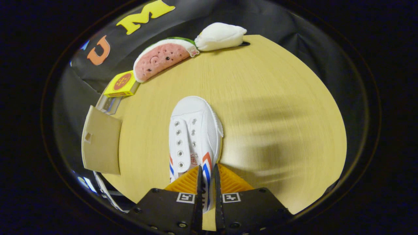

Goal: Open the storage box then place both shoes into the box .Put the left shoe in first, then the right shoe, with the right side of both shoes facing outward in a uniform manner.

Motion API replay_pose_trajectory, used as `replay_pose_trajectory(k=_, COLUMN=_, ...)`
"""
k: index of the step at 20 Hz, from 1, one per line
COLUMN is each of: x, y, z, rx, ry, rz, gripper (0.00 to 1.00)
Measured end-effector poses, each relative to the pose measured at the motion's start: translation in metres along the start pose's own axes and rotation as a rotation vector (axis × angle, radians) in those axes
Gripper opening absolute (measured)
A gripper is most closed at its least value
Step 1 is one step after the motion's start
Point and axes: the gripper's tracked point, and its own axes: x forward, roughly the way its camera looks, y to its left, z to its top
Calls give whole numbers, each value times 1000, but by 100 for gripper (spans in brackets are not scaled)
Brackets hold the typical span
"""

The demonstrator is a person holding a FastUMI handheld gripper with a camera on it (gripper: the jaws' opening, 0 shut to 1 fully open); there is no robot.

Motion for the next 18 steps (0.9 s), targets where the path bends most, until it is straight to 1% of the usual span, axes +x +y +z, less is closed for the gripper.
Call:
replay_pose_trajectory(k=1, x=-2, y=5, z=5, rx=53, ry=-12, rz=15, gripper=8)
replay_pose_trajectory(k=2, x=0, y=8, z=3, rx=64, ry=-11, rz=23, gripper=1)
replay_pose_trajectory(k=4, x=-5, y=12, z=1, rx=73, ry=-17, rz=29, gripper=1)
replay_pose_trajectory(k=7, x=-19, y=28, z=-4, rx=62, ry=-30, rz=58, gripper=1)
replay_pose_trajectory(k=12, x=-49, y=73, z=-2, rx=54, ry=-66, rz=93, gripper=1)
replay_pose_trajectory(k=15, x=-69, y=111, z=2, rx=24, ry=-87, rz=77, gripper=1)
replay_pose_trajectory(k=18, x=-86, y=164, z=1, rx=-14, ry=-105, rz=88, gripper=1)
